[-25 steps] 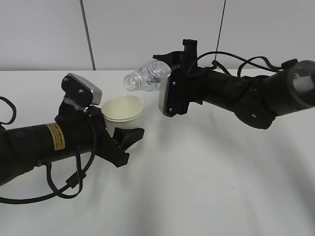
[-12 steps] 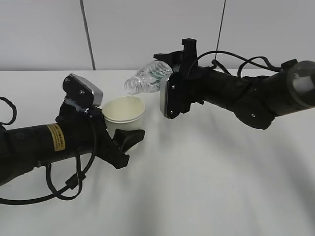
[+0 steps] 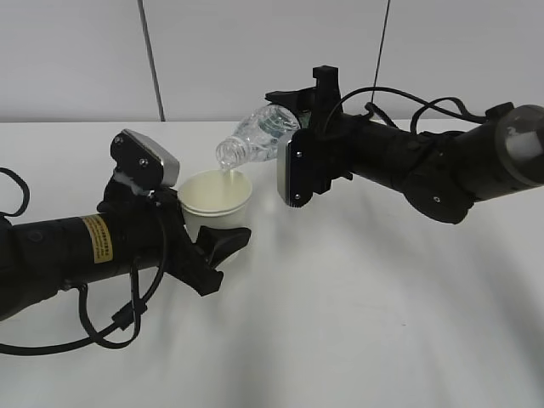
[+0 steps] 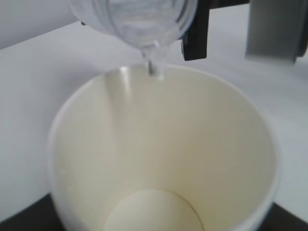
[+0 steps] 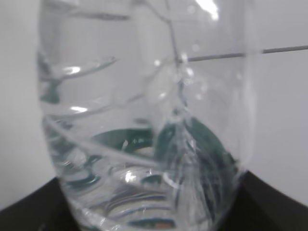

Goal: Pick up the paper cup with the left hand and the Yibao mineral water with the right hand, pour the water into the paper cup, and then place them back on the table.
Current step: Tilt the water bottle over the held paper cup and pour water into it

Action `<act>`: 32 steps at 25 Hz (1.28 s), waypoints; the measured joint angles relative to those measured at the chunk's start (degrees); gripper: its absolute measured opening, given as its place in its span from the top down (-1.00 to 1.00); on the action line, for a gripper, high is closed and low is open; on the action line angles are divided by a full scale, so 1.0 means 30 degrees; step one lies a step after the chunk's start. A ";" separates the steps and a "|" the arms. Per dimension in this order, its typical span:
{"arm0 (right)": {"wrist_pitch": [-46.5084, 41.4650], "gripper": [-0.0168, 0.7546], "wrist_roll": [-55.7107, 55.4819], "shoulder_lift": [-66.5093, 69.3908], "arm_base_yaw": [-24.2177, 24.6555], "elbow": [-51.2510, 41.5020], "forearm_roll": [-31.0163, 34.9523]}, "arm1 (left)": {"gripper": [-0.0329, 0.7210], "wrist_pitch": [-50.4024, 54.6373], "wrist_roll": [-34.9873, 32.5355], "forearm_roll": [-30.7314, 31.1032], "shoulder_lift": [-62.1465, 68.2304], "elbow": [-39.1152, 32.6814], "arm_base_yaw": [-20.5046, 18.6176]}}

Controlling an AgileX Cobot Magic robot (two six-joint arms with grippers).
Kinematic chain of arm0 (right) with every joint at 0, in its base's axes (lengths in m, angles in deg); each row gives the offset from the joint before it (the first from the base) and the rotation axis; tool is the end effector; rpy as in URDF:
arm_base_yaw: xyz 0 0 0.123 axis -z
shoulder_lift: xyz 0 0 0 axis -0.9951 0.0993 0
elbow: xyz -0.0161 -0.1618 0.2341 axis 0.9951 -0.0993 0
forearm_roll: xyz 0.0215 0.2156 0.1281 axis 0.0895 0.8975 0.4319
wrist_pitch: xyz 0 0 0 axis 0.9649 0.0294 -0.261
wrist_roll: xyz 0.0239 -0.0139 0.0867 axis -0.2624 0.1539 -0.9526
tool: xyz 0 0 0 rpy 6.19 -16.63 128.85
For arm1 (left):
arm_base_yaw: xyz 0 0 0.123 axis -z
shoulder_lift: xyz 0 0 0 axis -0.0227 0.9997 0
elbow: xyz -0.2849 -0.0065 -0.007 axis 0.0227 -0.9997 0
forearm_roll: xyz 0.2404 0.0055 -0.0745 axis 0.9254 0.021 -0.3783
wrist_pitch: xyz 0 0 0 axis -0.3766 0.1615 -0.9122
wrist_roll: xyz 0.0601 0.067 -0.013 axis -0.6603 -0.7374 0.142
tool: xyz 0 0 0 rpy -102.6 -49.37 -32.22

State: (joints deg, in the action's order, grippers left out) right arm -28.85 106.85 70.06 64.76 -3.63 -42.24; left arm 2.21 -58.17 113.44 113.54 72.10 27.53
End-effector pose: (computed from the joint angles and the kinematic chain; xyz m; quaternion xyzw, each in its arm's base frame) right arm 0.4006 0.1708 0.1729 -0.6520 0.3662 -0.2668 0.6080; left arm 0.2671 -0.1707 0.1381 0.3587 0.7467 -0.2386 0.5067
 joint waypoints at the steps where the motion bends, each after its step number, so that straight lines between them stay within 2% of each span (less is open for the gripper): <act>1: 0.0000 -0.25 0.0100 0.0000 0.0000 0.0000 0.0000 | -0.23 0.0000 0.0000 0.0068 0.0000 0.0000 0.0000; 32: 0.0087 -0.25 0.1716 0.0000 0.0000 0.0000 0.0034 | -0.23 0.0121 0.0000 0.0551 0.0000 0.0000 0.0000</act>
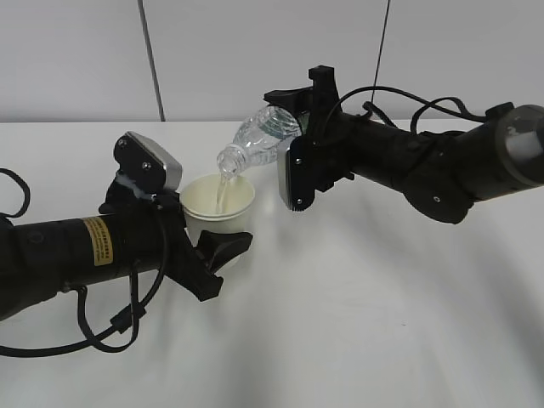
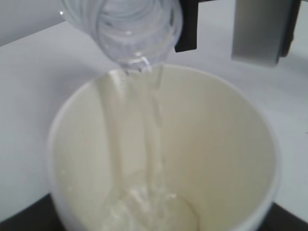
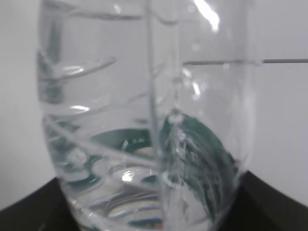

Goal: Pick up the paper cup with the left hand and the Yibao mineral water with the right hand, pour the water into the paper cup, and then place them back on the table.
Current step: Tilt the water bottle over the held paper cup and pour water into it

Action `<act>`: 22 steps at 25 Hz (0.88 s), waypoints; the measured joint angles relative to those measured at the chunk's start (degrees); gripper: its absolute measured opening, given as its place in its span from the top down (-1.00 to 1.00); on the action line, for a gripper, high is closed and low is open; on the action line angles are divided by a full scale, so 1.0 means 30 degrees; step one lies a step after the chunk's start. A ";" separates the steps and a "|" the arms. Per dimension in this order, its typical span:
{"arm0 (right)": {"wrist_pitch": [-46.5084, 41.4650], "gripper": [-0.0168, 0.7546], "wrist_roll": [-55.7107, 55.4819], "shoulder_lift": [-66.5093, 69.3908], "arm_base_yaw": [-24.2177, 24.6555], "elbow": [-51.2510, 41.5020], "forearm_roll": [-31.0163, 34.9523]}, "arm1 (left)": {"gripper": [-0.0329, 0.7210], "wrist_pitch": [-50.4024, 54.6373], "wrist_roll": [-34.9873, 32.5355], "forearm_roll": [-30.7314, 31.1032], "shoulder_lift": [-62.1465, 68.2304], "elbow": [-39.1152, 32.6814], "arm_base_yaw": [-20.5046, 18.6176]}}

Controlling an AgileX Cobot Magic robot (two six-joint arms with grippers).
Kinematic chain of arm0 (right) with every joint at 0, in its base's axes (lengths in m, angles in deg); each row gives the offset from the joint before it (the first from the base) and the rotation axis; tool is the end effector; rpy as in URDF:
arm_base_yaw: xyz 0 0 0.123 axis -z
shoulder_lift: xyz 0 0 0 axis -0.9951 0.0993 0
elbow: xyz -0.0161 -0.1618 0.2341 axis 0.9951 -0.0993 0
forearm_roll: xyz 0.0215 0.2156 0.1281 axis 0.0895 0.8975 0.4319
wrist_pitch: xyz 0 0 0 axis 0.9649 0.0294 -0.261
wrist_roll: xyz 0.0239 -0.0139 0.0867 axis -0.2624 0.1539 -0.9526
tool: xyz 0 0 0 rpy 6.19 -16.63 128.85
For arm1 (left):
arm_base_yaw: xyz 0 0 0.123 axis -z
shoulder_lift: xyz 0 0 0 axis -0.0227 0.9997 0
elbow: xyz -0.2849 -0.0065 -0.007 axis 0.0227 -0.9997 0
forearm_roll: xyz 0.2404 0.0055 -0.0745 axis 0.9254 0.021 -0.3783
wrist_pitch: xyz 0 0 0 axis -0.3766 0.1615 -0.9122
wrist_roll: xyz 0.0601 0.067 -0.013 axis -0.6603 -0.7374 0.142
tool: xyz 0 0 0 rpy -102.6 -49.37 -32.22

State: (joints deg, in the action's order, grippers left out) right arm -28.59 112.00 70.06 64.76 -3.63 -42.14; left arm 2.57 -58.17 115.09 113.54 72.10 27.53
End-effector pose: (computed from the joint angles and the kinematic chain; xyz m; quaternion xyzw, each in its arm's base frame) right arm 0.4006 0.1709 0.1733 -0.6662 0.3362 -0.2942 0.5972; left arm 0.2656 -0.1714 0.1371 0.3722 0.7437 -0.2381 0.5017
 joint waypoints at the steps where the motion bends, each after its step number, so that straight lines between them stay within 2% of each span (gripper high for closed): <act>1: 0.0000 -0.25 0.0032 0.0000 0.0000 0.0000 0.0000 | -0.23 0.0000 0.0000 0.0000 0.0000 0.0000 0.0000; 22: 0.0044 -0.25 0.0362 0.0000 0.0000 0.0000 0.0000 | -0.23 0.0036 0.0000 0.0000 0.0000 0.0000 0.0000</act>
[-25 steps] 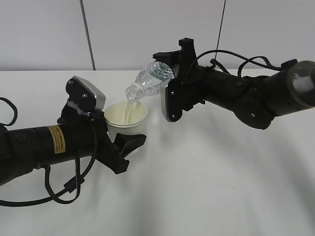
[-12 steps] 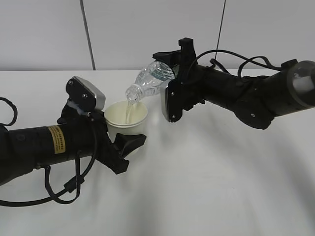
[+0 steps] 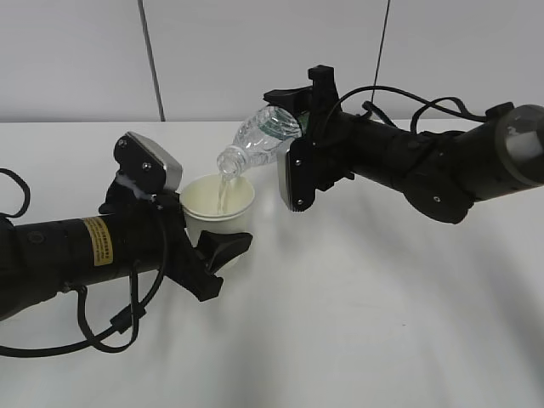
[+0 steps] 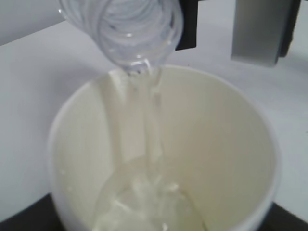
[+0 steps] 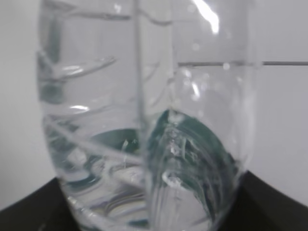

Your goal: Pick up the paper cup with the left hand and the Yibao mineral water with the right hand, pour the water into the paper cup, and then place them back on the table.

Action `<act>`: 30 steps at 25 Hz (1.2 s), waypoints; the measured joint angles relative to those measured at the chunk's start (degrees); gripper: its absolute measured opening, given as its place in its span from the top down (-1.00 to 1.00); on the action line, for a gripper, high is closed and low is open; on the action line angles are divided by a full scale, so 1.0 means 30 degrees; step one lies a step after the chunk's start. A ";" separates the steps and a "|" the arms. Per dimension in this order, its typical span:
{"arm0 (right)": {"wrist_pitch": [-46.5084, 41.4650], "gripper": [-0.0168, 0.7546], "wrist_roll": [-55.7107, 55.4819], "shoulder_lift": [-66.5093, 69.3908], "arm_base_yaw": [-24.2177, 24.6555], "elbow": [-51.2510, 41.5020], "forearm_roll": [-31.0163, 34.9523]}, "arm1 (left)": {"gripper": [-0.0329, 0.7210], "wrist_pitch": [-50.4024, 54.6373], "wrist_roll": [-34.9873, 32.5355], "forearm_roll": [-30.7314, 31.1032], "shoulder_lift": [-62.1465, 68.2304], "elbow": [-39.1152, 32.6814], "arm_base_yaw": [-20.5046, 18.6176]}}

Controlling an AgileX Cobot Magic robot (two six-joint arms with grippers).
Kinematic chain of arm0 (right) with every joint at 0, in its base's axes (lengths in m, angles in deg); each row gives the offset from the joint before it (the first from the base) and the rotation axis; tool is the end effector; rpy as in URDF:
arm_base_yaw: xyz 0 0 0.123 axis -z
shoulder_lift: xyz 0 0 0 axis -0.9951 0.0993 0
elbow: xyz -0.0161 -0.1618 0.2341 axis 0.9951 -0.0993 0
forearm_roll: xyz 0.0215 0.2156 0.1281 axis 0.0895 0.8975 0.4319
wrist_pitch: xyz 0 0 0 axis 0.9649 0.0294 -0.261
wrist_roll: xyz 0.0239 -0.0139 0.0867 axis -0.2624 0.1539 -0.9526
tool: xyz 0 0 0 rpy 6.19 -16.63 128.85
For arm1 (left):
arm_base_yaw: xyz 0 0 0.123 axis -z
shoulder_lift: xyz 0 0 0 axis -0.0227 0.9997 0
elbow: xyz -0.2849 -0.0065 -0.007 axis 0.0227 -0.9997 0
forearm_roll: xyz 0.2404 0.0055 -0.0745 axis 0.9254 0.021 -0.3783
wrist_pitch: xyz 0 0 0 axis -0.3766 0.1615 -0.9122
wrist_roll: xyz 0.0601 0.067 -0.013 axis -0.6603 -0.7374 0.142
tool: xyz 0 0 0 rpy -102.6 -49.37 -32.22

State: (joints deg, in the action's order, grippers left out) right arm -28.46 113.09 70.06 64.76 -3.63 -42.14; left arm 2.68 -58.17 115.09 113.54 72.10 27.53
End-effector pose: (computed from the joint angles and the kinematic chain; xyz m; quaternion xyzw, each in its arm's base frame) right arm 0.4006 0.1709 0.1735 -0.6688 0.3293 -0.3000 0.5952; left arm 0.2656 -0.1714 0.1370 0.3723 0.7442 -0.2375 0.5011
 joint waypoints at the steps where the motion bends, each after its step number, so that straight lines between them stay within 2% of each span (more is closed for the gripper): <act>1: 0.0000 -0.25 0.0000 0.0000 0.0000 0.0000 0.0000 | -0.23 0.0000 0.0000 0.0000 0.0000 0.0000 0.0000; 30: 0.0195 -0.25 0.0270 0.0000 0.0000 0.0000 0.0041 | -0.23 0.0052 0.0014 0.0018 0.0000 0.0000 0.0000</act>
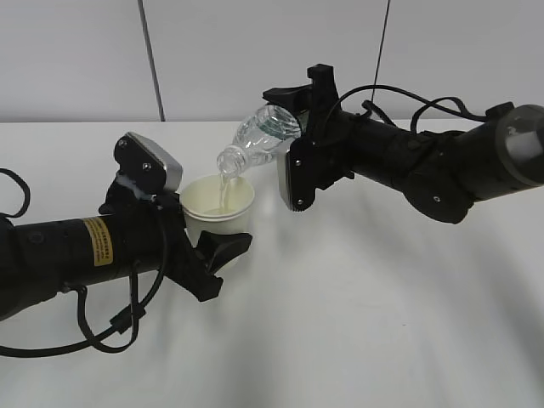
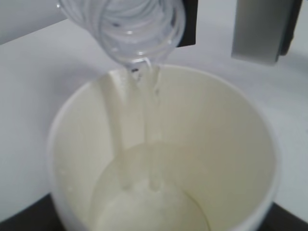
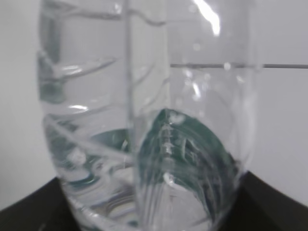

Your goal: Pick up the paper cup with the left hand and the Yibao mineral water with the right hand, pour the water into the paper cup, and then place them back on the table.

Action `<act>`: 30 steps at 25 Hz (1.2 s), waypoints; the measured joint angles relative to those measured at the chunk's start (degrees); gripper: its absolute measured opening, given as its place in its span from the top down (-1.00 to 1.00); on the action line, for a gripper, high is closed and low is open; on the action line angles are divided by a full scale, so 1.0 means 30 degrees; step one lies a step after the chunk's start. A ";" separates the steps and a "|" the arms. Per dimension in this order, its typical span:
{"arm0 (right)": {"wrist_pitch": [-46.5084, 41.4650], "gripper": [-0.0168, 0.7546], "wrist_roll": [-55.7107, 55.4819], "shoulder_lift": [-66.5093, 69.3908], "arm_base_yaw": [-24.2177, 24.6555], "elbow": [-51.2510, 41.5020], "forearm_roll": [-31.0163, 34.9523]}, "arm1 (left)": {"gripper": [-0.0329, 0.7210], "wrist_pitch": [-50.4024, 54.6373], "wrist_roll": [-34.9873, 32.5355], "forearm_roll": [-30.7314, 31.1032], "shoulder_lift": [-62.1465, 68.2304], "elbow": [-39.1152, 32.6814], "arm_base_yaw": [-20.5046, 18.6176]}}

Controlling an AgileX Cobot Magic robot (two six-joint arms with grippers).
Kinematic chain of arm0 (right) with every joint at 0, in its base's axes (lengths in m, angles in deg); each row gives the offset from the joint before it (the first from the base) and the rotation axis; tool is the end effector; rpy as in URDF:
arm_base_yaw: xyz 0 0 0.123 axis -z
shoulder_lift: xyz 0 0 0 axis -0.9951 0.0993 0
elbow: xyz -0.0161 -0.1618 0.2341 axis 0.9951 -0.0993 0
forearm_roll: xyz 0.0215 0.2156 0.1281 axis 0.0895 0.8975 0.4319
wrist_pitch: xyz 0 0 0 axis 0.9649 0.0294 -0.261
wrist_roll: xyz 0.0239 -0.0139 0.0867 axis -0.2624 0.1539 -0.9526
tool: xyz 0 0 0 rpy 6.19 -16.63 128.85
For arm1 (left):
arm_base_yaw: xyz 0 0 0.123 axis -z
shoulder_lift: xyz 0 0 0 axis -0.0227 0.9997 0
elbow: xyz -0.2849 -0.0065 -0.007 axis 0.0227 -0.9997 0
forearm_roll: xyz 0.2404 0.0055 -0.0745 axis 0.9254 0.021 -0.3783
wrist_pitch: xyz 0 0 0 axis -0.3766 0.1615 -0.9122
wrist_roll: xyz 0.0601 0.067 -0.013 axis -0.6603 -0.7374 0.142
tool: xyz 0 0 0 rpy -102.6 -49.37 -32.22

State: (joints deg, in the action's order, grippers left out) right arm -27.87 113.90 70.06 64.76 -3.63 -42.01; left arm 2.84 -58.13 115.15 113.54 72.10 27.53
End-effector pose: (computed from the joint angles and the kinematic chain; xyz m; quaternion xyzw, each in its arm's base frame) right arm 0.4006 0.1711 0.1744 -0.6679 0.3232 -0.3050 0.5969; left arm 0.2655 -0.1713 0.1367 0.3727 0.7449 -0.2370 0.5000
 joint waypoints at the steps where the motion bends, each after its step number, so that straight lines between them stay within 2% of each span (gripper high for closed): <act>1: 0.0032 -0.25 0.0000 0.0000 0.0000 0.0000 0.0000 | -0.23 0.0000 0.0000 0.0000 0.0000 0.0000 0.0000; 30: 0.0077 -0.25 0.0220 0.0000 0.0000 0.0000 0.0000 | -0.23 0.0038 0.0000 0.0000 0.0000 0.0000 0.0000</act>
State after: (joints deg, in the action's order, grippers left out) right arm -27.64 114.56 70.06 64.76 -3.63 -42.01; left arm 2.95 -58.13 115.15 113.54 72.10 27.53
